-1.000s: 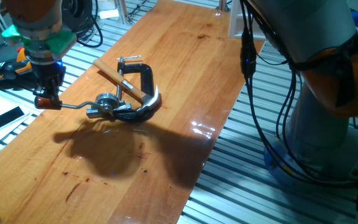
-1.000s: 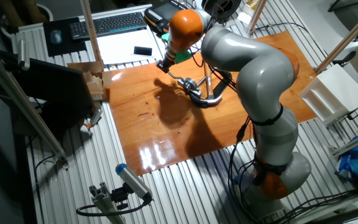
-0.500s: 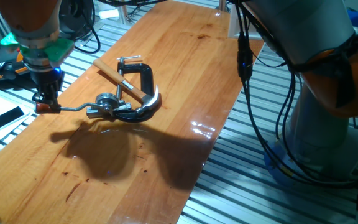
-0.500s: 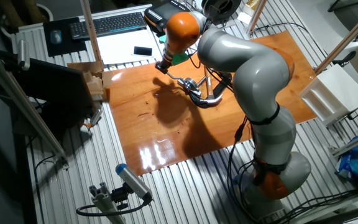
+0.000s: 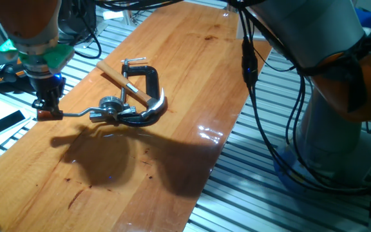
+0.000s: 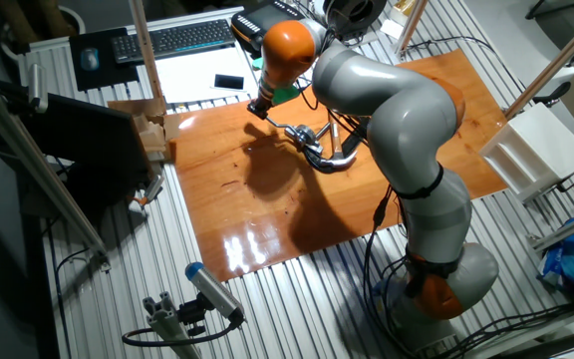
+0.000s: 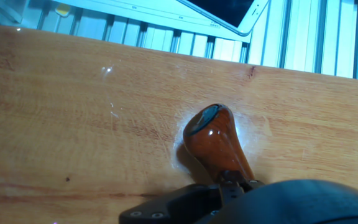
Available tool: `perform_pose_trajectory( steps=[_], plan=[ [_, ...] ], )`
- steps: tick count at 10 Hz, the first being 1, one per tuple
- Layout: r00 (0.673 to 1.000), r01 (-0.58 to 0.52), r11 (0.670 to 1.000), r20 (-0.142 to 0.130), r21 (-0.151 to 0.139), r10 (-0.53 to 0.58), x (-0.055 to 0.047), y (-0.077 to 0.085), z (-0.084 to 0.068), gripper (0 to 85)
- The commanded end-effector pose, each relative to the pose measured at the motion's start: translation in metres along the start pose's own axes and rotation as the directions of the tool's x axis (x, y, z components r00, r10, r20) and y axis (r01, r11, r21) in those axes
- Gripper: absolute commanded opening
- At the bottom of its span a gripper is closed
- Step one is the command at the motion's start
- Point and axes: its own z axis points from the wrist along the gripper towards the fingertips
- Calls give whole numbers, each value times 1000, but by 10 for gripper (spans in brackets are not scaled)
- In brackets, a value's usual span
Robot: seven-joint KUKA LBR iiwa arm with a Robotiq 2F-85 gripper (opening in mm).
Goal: Push down the lever
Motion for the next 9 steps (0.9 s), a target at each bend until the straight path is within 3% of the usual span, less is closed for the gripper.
perform_pose_trajectory(
  steps=[1, 9],
  plan=[
    [1000, 0, 1000, 0, -1, 0, 0, 0, 1, 0],
    [1000, -7, 1000, 10, 5, 7, 2, -2, 22, 0]
  ],
)
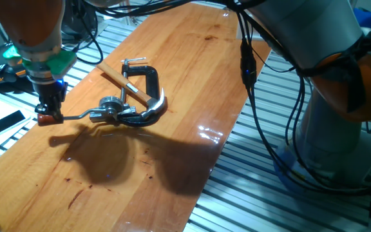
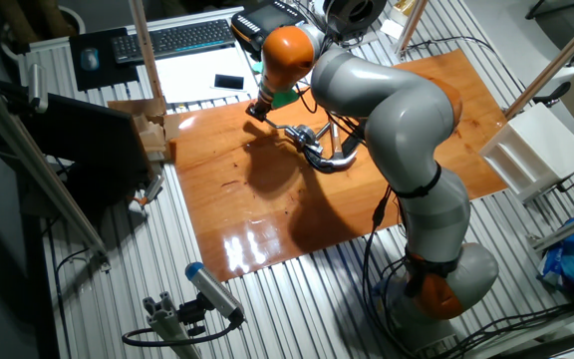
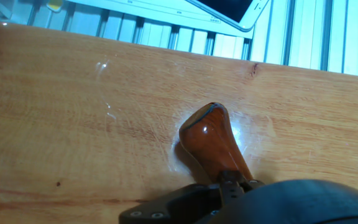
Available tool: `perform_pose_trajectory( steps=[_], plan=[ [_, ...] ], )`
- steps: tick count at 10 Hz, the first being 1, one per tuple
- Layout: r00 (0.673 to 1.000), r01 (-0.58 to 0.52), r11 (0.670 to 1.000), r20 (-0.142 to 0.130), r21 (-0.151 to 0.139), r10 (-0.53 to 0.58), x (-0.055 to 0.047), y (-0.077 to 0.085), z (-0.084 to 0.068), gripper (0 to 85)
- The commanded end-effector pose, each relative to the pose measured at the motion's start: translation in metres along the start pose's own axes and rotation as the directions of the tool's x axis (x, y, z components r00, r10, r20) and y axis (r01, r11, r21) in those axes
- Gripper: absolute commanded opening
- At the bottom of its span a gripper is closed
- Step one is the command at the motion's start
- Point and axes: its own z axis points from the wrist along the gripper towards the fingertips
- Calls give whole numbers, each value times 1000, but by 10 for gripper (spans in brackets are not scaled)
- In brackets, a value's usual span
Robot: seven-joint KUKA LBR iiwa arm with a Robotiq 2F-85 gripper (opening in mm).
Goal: Push down the lever
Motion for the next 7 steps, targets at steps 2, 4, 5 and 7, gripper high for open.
perform_pose_trajectory(
  steps=[2, 4, 5, 7],
  plan=[
    [1000, -2, 1000, -2, 6, 2, 0, 1, 3, 0],
    [1000, -2, 1000, -2, 12, 2, 0, 1, 7, 0],
    [1000, -3, 1000, -4, 15, 3, 1, 1, 9, 0],
    [1000, -4, 1000, -13, 22, 5, 1, 1, 13, 0]
  ],
)
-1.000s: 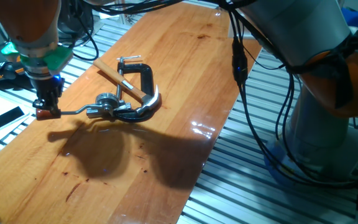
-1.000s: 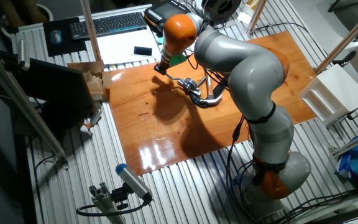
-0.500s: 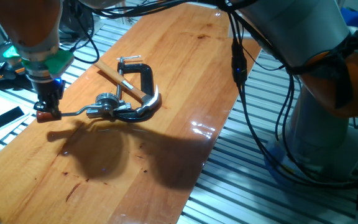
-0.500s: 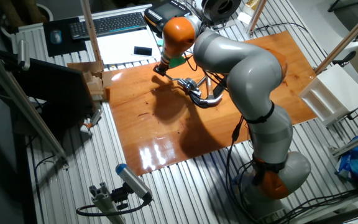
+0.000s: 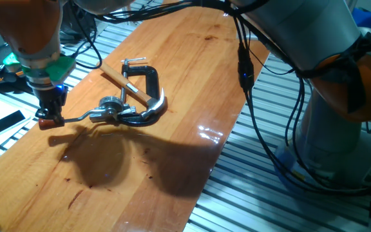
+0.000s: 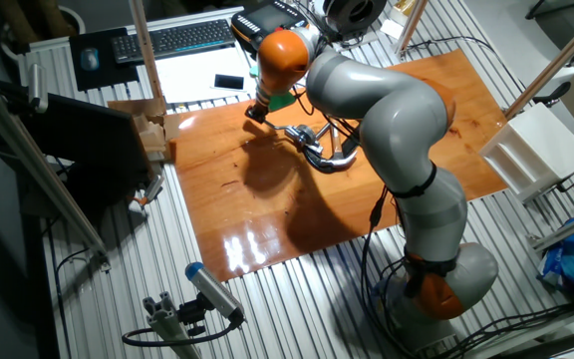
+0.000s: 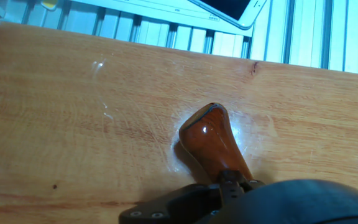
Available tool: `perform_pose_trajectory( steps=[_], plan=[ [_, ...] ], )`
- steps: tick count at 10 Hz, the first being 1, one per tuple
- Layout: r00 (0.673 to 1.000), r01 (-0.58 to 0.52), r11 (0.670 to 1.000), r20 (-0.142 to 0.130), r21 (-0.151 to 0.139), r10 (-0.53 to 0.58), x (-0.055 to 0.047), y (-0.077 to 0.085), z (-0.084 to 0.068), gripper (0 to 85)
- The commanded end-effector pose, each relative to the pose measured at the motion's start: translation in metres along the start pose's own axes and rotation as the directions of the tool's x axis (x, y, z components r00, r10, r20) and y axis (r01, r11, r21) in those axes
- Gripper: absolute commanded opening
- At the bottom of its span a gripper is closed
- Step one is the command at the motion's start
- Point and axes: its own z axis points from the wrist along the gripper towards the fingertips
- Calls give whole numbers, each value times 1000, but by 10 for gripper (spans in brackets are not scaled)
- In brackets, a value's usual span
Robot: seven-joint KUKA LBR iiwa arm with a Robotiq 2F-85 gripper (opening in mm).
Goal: Push down the lever
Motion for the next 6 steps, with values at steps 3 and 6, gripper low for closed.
perform_pose_trajectory(
  steps=[3, 6],
  plan=[
    [1000, -1, 1000, 1, 11, 1, 1, -1, 5, 0],
    [1000, -8, 1000, -14, 20, 8, 3, -1, 9, 0]
  ],
)
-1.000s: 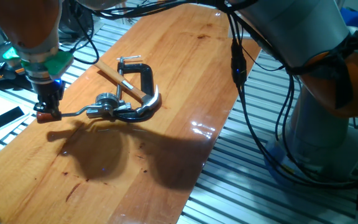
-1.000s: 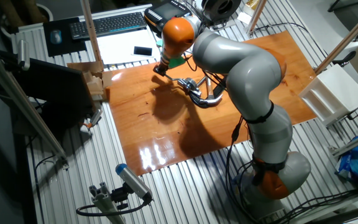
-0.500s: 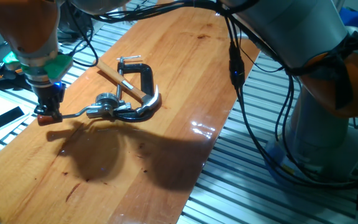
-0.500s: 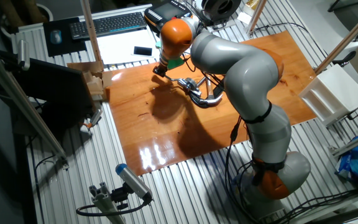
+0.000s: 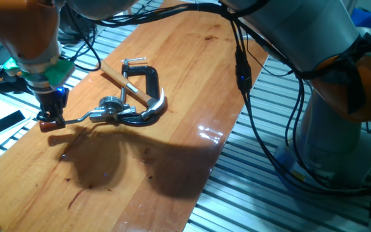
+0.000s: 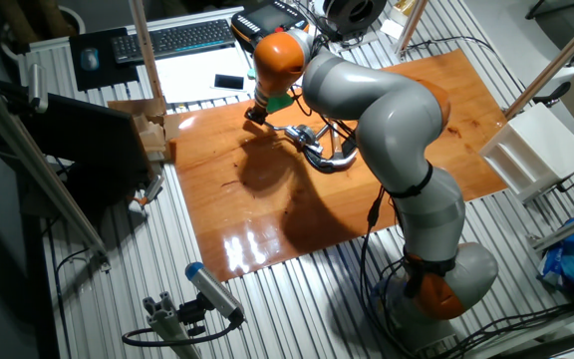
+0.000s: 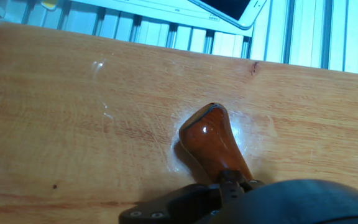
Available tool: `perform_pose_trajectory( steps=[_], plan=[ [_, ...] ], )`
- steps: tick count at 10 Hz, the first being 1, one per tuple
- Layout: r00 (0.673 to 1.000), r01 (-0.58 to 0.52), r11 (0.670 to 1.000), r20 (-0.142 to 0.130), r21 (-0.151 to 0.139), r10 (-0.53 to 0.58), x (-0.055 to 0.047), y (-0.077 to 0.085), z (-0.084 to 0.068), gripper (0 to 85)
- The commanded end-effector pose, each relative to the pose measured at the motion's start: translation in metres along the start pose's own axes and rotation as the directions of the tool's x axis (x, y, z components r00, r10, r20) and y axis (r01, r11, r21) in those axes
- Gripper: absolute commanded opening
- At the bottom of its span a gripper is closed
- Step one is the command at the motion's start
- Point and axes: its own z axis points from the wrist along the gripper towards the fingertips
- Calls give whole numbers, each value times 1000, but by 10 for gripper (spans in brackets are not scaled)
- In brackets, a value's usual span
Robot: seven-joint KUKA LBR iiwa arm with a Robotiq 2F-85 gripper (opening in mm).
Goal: Push down the lever
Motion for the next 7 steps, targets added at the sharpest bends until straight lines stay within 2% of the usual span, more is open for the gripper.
perform_pose_trajectory(
  steps=[1, 7],
  plan=[
    [1000, -1, 1000, 0, -2, 1, 1, 0, 2, 0],
    [1000, -5, 1000, -4, 16, 5, 3, -1, 8, 0]
  ],
)
